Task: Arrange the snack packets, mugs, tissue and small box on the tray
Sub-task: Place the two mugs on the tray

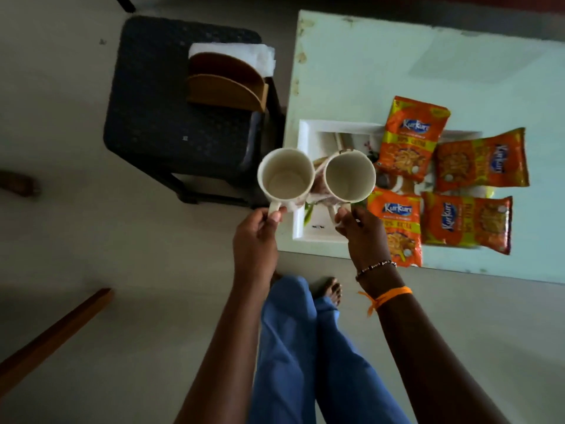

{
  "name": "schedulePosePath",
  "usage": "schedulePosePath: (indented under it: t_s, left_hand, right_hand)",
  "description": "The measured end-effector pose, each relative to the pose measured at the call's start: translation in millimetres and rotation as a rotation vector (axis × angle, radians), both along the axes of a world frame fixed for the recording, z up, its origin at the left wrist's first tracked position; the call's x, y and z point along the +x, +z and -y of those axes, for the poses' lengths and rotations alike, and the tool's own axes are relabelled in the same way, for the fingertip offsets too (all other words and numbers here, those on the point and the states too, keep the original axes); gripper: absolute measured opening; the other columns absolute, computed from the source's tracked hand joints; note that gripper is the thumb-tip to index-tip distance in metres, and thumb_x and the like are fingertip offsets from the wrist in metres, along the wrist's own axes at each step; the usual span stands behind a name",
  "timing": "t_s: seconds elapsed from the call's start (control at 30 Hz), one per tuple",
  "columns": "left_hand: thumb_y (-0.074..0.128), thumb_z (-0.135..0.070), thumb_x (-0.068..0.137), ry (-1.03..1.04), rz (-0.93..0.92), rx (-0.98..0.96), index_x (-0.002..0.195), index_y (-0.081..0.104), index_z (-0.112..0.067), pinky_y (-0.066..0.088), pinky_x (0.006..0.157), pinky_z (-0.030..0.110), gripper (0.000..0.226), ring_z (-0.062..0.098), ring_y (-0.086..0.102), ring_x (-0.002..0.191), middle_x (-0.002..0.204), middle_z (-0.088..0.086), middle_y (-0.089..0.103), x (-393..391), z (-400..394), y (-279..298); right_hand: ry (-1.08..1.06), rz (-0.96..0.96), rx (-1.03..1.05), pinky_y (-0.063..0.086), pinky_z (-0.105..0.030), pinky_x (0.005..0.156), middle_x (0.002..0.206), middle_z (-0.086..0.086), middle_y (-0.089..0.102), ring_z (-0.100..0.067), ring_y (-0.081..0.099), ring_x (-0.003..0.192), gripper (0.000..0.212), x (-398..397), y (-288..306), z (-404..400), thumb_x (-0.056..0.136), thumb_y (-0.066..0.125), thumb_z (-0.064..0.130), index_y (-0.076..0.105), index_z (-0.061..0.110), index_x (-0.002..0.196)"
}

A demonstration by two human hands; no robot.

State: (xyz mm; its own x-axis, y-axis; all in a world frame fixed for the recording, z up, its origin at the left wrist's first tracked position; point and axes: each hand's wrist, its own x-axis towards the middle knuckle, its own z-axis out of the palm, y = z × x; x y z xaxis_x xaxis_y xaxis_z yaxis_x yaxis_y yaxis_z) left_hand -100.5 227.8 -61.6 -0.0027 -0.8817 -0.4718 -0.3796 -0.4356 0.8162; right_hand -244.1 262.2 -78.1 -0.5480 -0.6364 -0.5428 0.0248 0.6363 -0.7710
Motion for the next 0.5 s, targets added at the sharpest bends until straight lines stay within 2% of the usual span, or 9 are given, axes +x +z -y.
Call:
schedulePosePath:
  t_s: [0.07, 0.17, 0.3, 0.37, 0.43, 0.5]
  left_hand:
    - [0.051, -0.018, 0.092, -0.04, 0.023, 0.009, 0.095, 0.065, 0.0, 0.046, 0.076, 0.037, 0.022, 0.027, 0.06, 0.084, 0.093, 0.02, 0.07, -15, -10, -4]
    - [0.051, -0.02, 0.092, -0.06, 0.032, 0.045, 0.096, 0.065, -0.002, 0.047, 0.084, 0.04, 0.023, 0.029, 0.062, 0.096, 0.099, 0.016, 0.07, -25, -20, -11]
    - [0.051, -0.023, 0.092, -0.068, 0.034, 0.093, 0.095, 0.065, -0.002, 0.048, 0.086, 0.043, 0.025, 0.031, 0.062, 0.096, 0.098, 0.017, 0.07, -31, -27, -20]
    - [0.053, -0.023, 0.091, -0.081, 0.055, 0.083, 0.092, 0.064, -0.001, 0.049, 0.081, 0.043, 0.024, 0.033, 0.062, 0.089, 0.092, 0.02, 0.069, -35, -31, -24]
    - [0.055, -0.023, 0.091, -0.093, 0.078, 0.061, 0.088, 0.064, -0.002, 0.049, 0.074, 0.041, 0.024, 0.027, 0.059, 0.078, 0.083, 0.018, 0.067, -39, -33, -27]
    - [0.055, -0.024, 0.091, -0.108, 0.087, 0.058, 0.087, 0.065, -0.003, 0.047, 0.07, 0.036, 0.023, 0.023, 0.058, 0.075, 0.077, 0.012, 0.065, -43, -35, -31]
  right_hand:
    - [-0.024, 0.016, 0.025, 0.05, -0.051, 0.084, 0.071, -0.011, 0.054, -0.02, 0.051, 0.072, 0.023, -15, -6, -12, 0.09, 0.051, 0.009, 0.055, -0.01, 0.079]
    - [-0.043, 0.055, 0.034, 0.048, -0.041, 0.081, 0.072, -0.009, 0.052, -0.021, 0.049, 0.074, 0.019, -29, -14, -24, 0.091, 0.049, 0.007, 0.055, -0.004, 0.077]
    - [-0.016, 0.044, 0.06, 0.05, -0.054, 0.091, 0.081, -0.014, 0.058, -0.024, 0.055, 0.079, 0.02, -37, -20, -34, 0.091, 0.049, 0.011, 0.06, -0.004, 0.082]
    - [-0.013, 0.024, 0.076, 0.049, -0.057, 0.09, 0.081, -0.014, 0.058, -0.023, 0.057, 0.08, 0.02, -40, -23, -37, 0.091, 0.05, 0.012, 0.06, -0.004, 0.084]
    - [-0.02, -0.002, 0.086, 0.05, -0.058, 0.089, 0.076, -0.011, 0.058, -0.024, 0.057, 0.079, 0.021, -42, -27, -41, 0.09, 0.051, 0.012, 0.06, -0.007, 0.086]
    - [-0.017, -0.051, 0.095, 0.049, -0.06, 0.087, 0.074, -0.01, 0.058, -0.027, 0.058, 0.079, 0.021, -43, -30, -46, 0.089, 0.054, 0.012, 0.061, -0.007, 0.086]
